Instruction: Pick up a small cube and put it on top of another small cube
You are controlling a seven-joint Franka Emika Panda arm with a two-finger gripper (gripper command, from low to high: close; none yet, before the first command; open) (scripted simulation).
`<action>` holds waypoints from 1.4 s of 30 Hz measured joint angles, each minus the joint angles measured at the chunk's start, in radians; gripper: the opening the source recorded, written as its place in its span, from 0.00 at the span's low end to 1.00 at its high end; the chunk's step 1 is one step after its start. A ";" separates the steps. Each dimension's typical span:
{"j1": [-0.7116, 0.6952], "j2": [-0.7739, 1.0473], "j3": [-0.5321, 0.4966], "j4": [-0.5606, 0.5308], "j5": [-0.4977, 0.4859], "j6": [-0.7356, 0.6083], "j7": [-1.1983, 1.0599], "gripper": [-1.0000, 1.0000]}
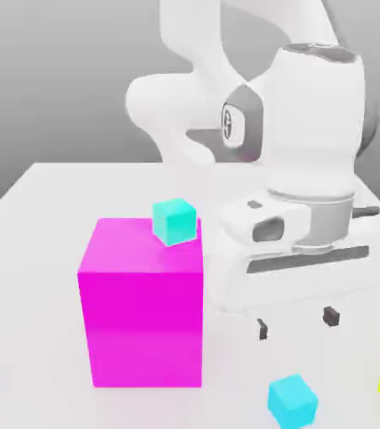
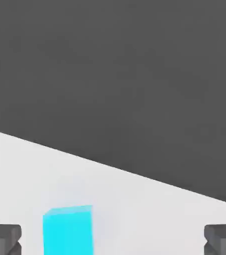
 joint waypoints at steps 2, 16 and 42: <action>0.010 0.072 0.008 -0.009 -0.003 0.028 -0.004 0.50; 0.050 0.261 -0.030 0.017 -0.051 0.159 0.029 0.00; -0.174 -0.636 -0.159 -0.007 0.261 -0.788 0.216 0.00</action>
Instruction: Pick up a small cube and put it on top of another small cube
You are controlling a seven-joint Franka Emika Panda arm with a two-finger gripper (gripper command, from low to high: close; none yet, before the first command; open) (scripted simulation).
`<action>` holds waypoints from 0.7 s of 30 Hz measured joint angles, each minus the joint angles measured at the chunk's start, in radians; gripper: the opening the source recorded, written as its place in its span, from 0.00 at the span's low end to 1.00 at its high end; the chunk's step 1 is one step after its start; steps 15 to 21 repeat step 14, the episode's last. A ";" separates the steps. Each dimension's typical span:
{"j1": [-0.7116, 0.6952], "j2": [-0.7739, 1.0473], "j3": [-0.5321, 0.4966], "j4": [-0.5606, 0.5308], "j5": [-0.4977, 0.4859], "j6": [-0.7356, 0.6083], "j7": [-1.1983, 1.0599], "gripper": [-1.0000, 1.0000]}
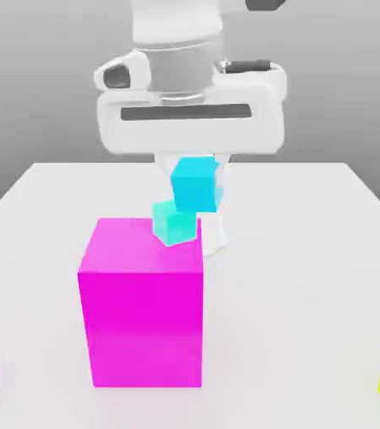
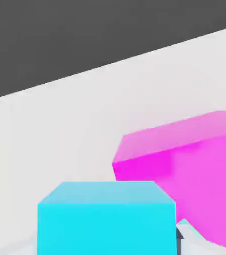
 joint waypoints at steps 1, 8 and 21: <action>-0.010 -0.036 0.006 -0.024 -0.006 -0.004 0.025 0.00; -0.091 -0.223 0.093 -0.257 -0.090 0.111 0.207 0.00; -0.096 -0.191 0.106 -0.343 -0.086 0.232 0.211 1.00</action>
